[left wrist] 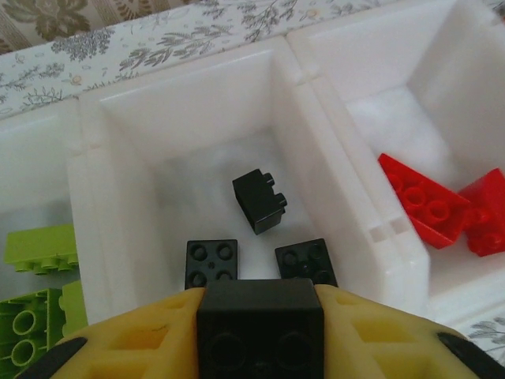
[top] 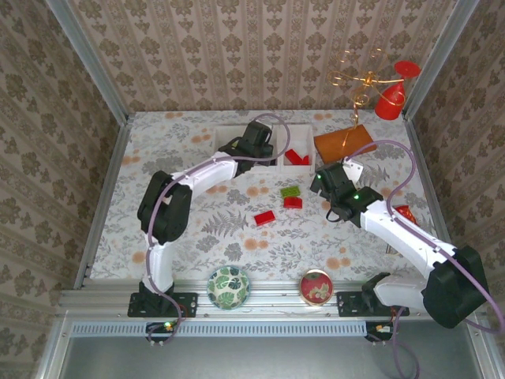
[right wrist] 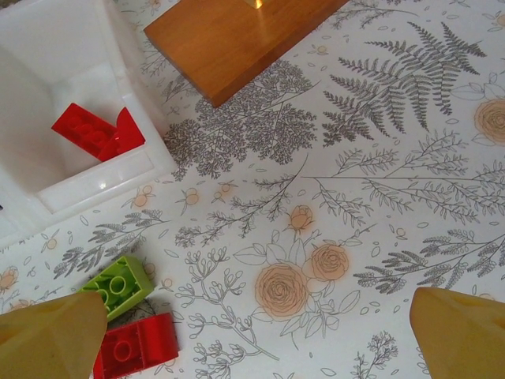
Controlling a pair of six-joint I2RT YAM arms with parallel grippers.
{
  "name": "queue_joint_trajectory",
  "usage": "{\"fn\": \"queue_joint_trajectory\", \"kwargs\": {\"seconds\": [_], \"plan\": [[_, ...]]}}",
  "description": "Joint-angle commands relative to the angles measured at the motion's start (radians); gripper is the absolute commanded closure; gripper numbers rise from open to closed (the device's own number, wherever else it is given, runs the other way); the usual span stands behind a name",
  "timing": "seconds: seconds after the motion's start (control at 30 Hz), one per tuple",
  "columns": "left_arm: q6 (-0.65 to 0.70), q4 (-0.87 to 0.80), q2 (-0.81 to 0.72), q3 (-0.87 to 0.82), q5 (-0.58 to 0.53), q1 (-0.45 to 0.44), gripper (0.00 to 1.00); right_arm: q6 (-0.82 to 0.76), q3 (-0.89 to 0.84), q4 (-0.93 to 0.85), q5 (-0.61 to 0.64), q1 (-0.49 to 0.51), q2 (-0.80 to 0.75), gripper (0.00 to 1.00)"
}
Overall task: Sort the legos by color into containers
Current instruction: Place the lego in the container.
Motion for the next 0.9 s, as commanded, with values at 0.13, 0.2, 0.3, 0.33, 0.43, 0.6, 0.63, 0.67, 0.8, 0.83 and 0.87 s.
{"fn": "queue_joint_trajectory", "kwargs": {"seconds": [0.13,0.2,0.3,0.33,0.43,0.6,0.63,0.67,0.8,0.83,0.87], "plan": [[0.013,-0.050,0.056,0.070,0.002,0.015,0.58,0.008,0.032,-0.014,-0.020,-0.008,0.036,0.00],[0.012,-0.051,0.064,0.073,0.001,0.014,0.57,0.002,0.042,-0.019,-0.027,-0.008,0.049,0.00],[0.011,-0.053,0.073,0.077,0.000,0.014,0.55,-0.004,0.057,-0.033,-0.034,-0.008,0.072,0.00],[0.011,-0.056,0.074,0.077,0.001,0.014,0.55,-0.005,0.062,-0.038,-0.038,-0.008,0.080,0.00],[0.008,-0.053,0.057,0.067,0.005,0.015,0.52,-0.015,0.067,-0.040,-0.049,-0.006,0.093,0.00],[0.001,-0.037,-0.006,0.031,0.021,0.014,0.45,-0.022,0.069,-0.039,-0.064,0.003,0.105,0.00],[-0.002,-0.031,-0.023,0.018,0.027,0.013,0.43,-0.024,0.070,-0.040,-0.067,0.005,0.109,0.00],[-0.006,-0.026,-0.039,0.006,0.033,0.014,0.42,-0.026,0.072,-0.039,-0.072,0.007,0.113,0.00],[-0.019,-0.001,-0.124,-0.059,0.053,0.009,0.34,-0.029,0.079,-0.046,-0.095,0.013,0.136,0.00],[-0.023,0.009,-0.149,-0.081,0.054,0.007,0.31,-0.031,0.081,-0.047,-0.101,0.015,0.144,0.00],[-0.026,0.015,-0.172,-0.102,0.052,0.006,0.28,-0.033,0.084,-0.048,-0.106,0.016,0.150,0.00]]}}
